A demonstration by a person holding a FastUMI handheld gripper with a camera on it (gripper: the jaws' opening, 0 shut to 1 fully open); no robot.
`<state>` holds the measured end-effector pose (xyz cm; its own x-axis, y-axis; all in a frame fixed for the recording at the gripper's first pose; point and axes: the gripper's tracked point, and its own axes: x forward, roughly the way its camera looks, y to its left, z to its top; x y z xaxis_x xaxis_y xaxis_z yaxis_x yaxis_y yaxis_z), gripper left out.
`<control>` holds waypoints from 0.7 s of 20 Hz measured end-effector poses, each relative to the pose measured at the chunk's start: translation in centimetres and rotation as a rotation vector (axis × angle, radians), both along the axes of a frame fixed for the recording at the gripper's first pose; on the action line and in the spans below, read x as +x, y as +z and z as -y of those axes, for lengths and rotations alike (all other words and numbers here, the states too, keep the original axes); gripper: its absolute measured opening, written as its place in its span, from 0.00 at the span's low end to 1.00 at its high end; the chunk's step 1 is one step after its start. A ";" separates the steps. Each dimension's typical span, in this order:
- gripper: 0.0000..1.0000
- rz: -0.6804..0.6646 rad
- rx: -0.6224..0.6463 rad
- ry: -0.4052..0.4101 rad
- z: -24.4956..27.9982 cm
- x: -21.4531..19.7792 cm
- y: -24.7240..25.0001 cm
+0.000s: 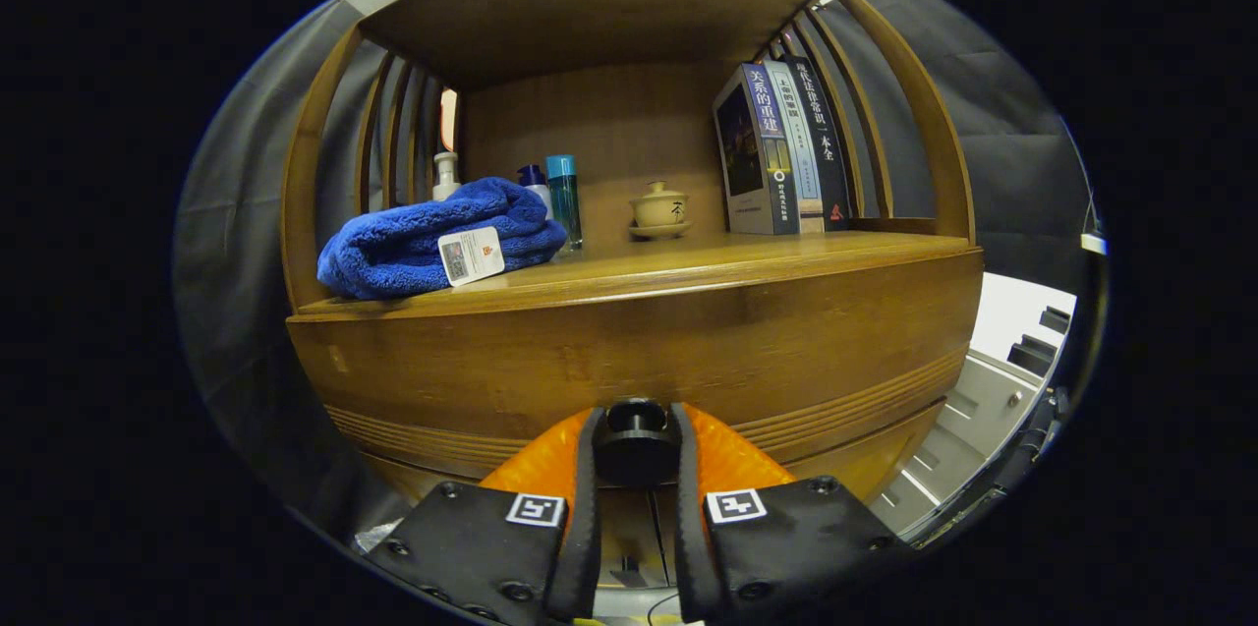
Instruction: Pull open the drawer, take out the items inside it, and place them on the countertop above the cabinet.
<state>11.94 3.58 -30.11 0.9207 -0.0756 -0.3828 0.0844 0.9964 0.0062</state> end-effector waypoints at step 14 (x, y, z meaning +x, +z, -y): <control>0.39 -0.011 0.009 0.001 -0.5 -8.2 2.2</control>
